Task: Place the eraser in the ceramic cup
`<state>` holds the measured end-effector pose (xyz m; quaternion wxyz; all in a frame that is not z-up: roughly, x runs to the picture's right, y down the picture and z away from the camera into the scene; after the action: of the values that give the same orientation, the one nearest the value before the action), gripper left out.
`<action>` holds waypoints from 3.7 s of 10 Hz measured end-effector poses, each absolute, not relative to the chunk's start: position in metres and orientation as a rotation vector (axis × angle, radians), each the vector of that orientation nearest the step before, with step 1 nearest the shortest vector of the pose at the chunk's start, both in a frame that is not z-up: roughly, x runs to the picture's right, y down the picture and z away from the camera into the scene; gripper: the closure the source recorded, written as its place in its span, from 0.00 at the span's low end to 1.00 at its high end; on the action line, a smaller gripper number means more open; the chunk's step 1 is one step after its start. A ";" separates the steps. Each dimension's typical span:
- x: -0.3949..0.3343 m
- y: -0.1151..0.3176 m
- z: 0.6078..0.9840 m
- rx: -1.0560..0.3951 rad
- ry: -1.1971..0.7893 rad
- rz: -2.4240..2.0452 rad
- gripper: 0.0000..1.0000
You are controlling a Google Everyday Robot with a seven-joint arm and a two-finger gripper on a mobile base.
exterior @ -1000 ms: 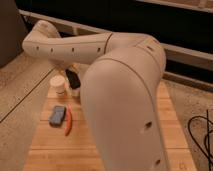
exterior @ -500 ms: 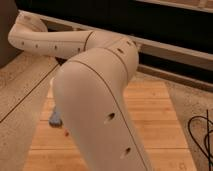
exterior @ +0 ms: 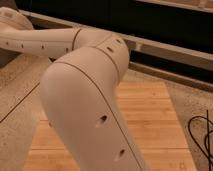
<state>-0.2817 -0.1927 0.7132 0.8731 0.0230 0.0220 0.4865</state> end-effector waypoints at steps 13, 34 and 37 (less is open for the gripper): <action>-0.273 -0.150 0.787 -0.492 -0.323 0.990 1.00; -0.315 -0.124 0.816 -0.635 -0.291 0.925 0.83; -0.312 -0.127 0.817 -0.644 -0.280 0.934 0.53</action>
<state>-0.3120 -0.1274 0.8166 0.8342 -0.3038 -0.1321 0.4408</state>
